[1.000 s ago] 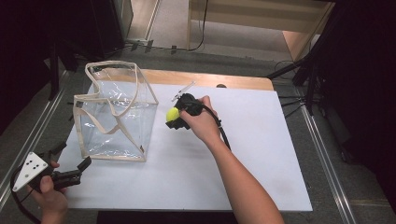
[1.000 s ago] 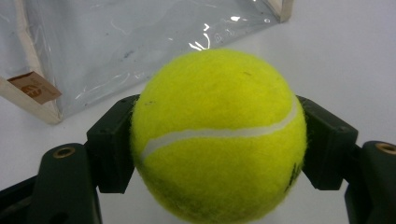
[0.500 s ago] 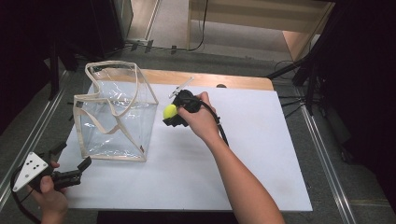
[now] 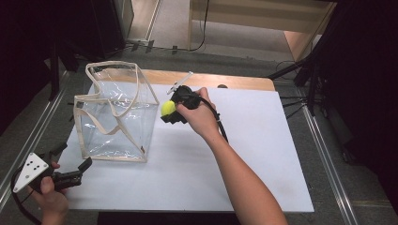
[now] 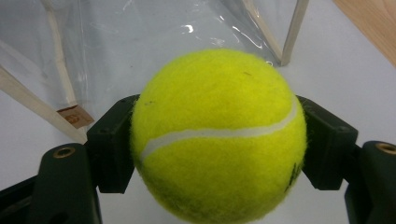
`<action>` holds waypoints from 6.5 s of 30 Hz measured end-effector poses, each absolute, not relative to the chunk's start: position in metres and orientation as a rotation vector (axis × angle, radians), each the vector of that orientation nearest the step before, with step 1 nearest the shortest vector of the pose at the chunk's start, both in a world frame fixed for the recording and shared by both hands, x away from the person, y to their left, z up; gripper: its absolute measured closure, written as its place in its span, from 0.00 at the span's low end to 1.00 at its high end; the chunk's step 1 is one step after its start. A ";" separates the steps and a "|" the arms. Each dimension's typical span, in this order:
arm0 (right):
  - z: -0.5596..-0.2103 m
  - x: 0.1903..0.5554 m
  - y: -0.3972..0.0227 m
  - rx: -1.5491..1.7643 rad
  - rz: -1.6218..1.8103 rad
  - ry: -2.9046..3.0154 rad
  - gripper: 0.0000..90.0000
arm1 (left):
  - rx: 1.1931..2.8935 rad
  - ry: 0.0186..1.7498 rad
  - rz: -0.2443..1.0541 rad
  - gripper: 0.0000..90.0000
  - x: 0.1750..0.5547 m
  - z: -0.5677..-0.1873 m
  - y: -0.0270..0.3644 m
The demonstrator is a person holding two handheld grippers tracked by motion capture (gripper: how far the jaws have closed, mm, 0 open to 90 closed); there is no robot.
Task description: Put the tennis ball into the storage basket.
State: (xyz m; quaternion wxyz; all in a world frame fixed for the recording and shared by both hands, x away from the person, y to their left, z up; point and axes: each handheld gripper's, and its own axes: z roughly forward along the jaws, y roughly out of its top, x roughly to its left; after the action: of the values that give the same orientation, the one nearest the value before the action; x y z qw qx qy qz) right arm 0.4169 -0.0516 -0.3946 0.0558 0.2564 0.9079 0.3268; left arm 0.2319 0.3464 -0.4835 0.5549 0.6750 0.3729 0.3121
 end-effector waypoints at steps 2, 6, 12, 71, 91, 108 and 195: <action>-0.392 0.417 -0.051 0.771 0.987 2.753 0.26 | 1.598 0.882 0.737 0.00 0.232 -0.483 0.347; -0.386 0.418 -0.049 0.762 0.998 2.752 0.26 | 1.597 0.882 0.736 0.00 0.232 -0.483 0.346; -0.380 0.418 -0.047 0.760 0.996 2.755 0.26 | 1.596 0.882 0.736 0.00 0.232 -0.483 0.346; -0.325 0.422 -0.008 0.599 1.087 2.733 0.26 | 1.589 0.871 0.718 0.00 0.233 -0.483 0.346; -0.294 0.422 0.000 0.546 1.100 2.709 0.26 | 1.590 0.869 0.718 0.00 0.233 -0.483 0.346; -0.283 0.422 0.018 0.512 1.100 2.710 0.26 | 1.588 0.864 0.717 0.00 0.233 -0.483 0.346; -0.324 0.406 -0.011 0.581 1.155 2.695 0.00 | 1.581 0.871 0.716 0.00 0.233 -0.483 0.347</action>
State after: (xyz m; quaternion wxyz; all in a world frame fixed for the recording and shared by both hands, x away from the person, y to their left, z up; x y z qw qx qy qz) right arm 0.4064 -0.0108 -0.3238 0.0763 0.1937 0.8991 0.3852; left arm 0.2326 0.3466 -0.4835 0.5644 0.6721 0.3703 0.3043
